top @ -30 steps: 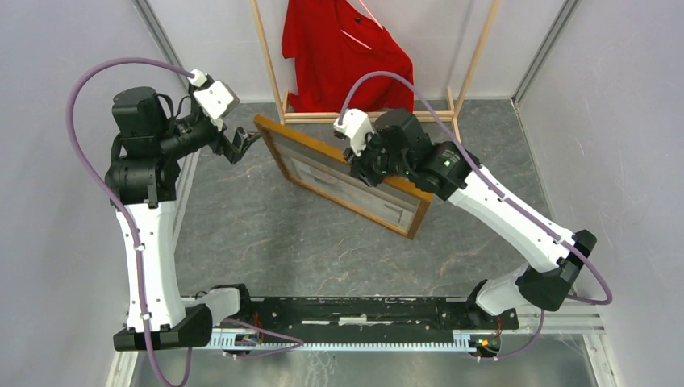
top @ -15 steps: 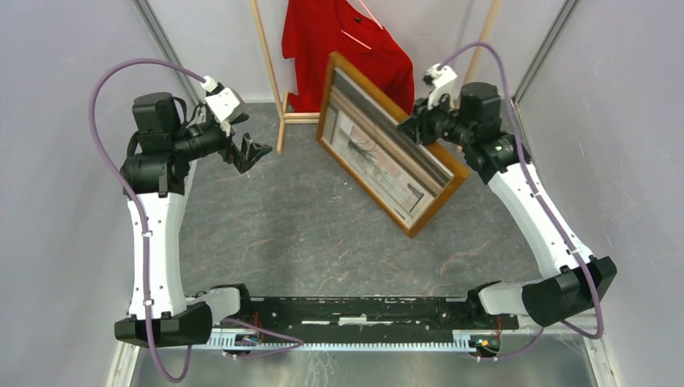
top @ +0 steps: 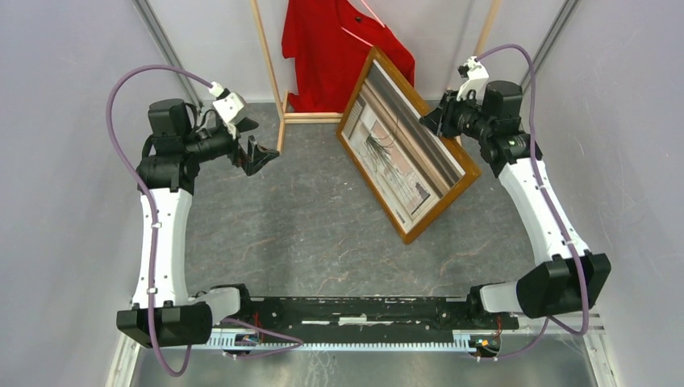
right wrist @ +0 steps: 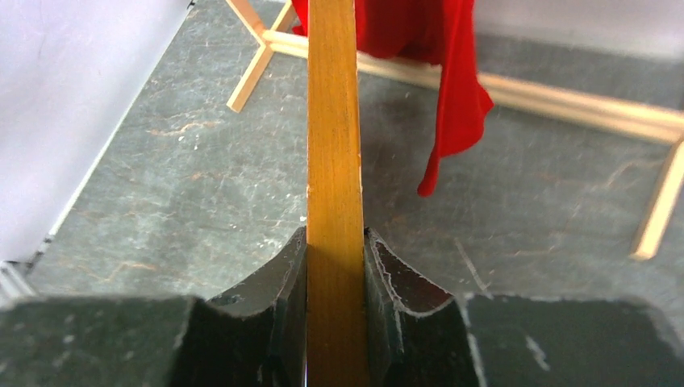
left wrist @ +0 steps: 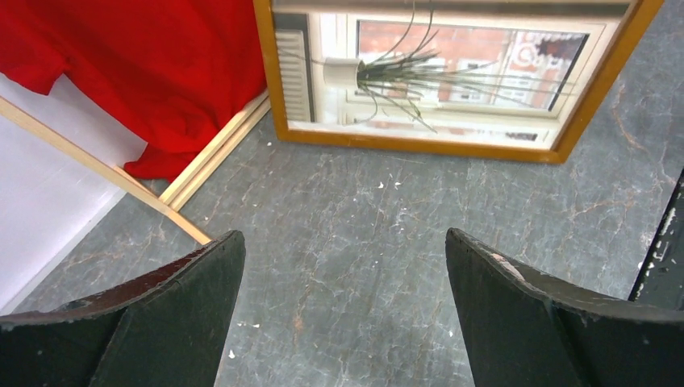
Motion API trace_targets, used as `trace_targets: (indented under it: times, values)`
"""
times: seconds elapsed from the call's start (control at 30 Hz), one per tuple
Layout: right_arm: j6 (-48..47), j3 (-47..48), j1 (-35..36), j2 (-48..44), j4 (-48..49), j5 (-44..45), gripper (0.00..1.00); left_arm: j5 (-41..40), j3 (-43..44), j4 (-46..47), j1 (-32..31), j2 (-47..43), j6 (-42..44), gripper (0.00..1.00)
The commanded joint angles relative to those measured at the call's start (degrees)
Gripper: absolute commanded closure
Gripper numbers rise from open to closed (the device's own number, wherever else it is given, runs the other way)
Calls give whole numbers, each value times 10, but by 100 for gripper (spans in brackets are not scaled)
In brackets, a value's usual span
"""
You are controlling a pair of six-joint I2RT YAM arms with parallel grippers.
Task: Put the photo into the frame
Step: Turn over the photo frame at the center of the board.
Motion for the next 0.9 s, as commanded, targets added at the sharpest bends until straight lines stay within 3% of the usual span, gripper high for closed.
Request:
trace_targets:
  times: [0.0,0.27,0.57,0.87]
  values:
    - [65,-32,-12,55,-71,-69,88,27,-9,46,4,0,-39,0]
    - [108,-99,-12,22,-17,-80,89,12,-54,56,4,-16,-39,0]
    - [281,-498,-10,-174,297,-22,85,-50,-49,-19,4,8,-16,0]
    - [360,-704,34,-243,446,129,82,-134,-104,-49,5,19,2,0]
